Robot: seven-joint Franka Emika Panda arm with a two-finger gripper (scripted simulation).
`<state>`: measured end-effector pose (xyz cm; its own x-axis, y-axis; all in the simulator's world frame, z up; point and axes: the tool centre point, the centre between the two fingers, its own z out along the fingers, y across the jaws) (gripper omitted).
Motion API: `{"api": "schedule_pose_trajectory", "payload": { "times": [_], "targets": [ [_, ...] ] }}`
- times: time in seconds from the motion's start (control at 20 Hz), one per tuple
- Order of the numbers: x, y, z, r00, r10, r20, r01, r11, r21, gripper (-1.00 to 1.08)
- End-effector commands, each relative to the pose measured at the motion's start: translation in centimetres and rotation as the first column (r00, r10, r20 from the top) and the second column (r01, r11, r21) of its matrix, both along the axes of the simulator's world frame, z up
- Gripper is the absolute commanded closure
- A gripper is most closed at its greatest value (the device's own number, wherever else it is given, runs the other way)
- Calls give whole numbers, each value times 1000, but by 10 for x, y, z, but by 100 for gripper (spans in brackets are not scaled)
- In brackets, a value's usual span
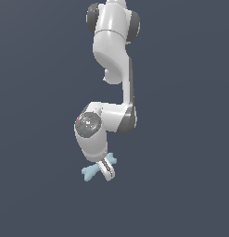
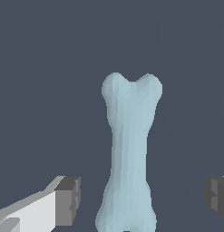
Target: Pick up the object and move it to a goal position.
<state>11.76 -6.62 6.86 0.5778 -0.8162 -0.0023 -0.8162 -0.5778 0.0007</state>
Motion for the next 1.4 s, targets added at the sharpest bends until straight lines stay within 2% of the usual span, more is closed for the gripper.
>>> {"api": "schedule_pose_trajectory", "payload": {
  "times": [0.0,0.45,0.95,1.25,1.3,1.35],
  "targets": [
    [3,-2,-2,1000,-27,1,27,1000,-1,-92],
    [4,-3,-8,999,-42,1,42,999,-1,-92],
    [3,-3,-52,999,-46,2,46,999,-1,-92],
    [4,-3,-54,999,-46,2,46,999,-1,-92],
    [4,-3,-54,999,-46,2,46,999,-1,108],
    [4,-3,-54,999,-46,2,46,999,-1,108]
  ]
}}
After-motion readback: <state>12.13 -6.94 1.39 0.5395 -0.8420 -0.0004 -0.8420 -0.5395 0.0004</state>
